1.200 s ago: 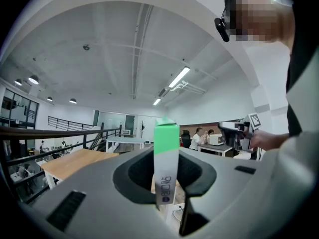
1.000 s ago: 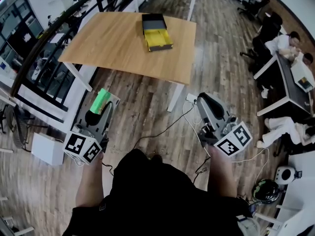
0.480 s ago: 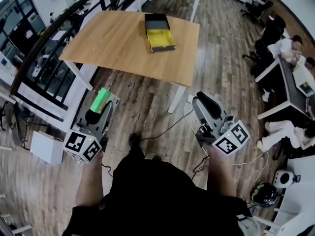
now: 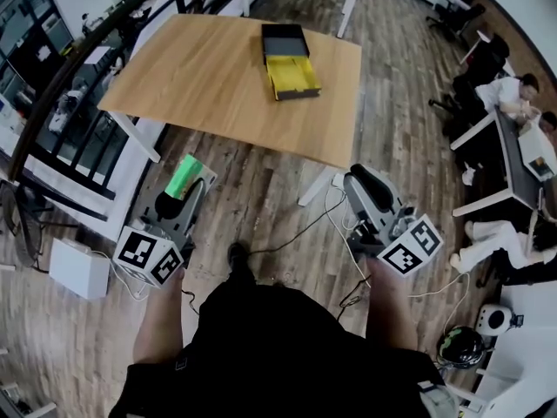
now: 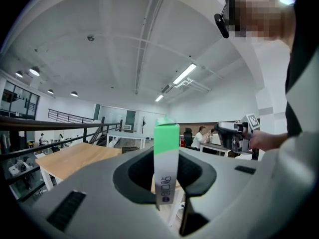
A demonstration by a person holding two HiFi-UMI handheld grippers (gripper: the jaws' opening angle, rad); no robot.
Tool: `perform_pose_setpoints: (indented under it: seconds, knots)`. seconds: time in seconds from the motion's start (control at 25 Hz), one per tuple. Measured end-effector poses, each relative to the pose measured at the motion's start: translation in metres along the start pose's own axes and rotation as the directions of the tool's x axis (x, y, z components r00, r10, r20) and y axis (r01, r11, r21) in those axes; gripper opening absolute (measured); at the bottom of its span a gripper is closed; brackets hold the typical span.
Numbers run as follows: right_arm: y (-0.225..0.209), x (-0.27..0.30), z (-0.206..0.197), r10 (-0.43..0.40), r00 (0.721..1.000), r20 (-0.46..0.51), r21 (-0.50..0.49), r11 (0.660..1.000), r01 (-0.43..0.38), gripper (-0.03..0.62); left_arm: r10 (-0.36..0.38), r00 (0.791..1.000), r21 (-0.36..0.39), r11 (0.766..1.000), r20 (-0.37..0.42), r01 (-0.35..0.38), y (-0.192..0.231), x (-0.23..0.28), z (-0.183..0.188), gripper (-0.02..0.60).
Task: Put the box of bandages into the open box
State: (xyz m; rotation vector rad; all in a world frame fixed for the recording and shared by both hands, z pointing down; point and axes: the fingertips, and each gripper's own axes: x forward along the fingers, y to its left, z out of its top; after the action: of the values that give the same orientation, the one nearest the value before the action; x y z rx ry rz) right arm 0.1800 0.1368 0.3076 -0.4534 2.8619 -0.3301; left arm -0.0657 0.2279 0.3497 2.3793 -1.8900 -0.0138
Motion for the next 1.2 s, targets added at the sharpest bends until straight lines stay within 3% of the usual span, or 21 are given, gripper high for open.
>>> perform_pose_setpoints:
  seconds: [0.56, 1.2]
  knots:
    - [-0.028, 0.133, -0.023, 0.009, 0.998, -0.062, 0.024, 1.000, -0.008, 0.092, -0.009, 1.000, -0.054, 0.998, 0.002, 0.009, 0.122, 0.041, -0.007, 0.091]
    - [-0.020, 0.187, -0.012, -0.038, 0.999, -0.034, -0.002, 0.999, 0.038, 0.083, -0.047, 0.999, -0.084, 0.995, 0.022, 0.049, 0.181, 0.042, -0.001, 0.091]
